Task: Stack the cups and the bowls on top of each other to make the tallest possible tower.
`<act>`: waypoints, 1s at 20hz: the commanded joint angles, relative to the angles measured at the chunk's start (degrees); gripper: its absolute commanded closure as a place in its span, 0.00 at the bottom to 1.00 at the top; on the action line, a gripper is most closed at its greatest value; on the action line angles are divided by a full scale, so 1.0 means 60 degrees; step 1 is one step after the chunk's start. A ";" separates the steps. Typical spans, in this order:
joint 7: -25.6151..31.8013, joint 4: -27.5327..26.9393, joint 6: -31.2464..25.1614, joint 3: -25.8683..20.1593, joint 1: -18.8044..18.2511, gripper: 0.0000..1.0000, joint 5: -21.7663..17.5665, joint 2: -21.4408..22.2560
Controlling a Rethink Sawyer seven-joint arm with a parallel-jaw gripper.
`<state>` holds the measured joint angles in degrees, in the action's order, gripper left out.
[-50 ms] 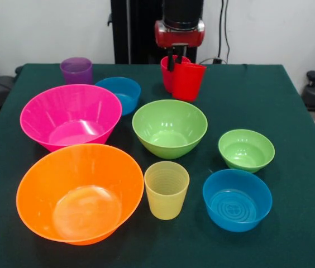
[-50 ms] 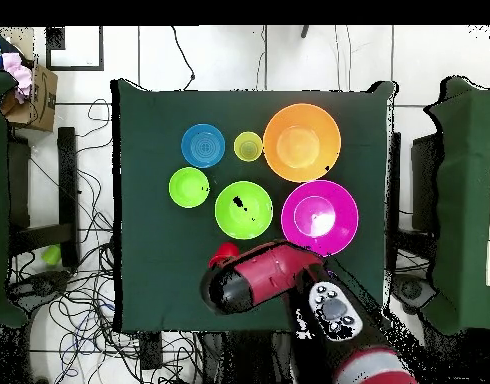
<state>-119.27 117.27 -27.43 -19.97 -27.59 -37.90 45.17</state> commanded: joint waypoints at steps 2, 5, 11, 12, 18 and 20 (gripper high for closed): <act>0.1539 -0.0241 -0.2127 -0.1077 -0.0372 1.00 0.1151 0.1275; 0.0761 -0.0595 -0.1648 -0.0697 -0.0067 1.00 0.0708 0.0751; -0.0299 -0.1077 -0.0405 -0.0030 0.0676 1.00 -0.0229 -0.0551; -0.0256 -0.1085 -0.0254 -0.0052 0.0677 1.00 -0.0224 -0.0931; -0.0758 -0.1489 0.0847 0.0612 0.1363 1.00 -0.0781 -0.1897; -0.0785 -0.1657 0.1213 0.0799 0.1544 1.00 -0.0964 -0.2161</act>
<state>-119.27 112.29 -27.86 -18.76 -21.68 -36.92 41.29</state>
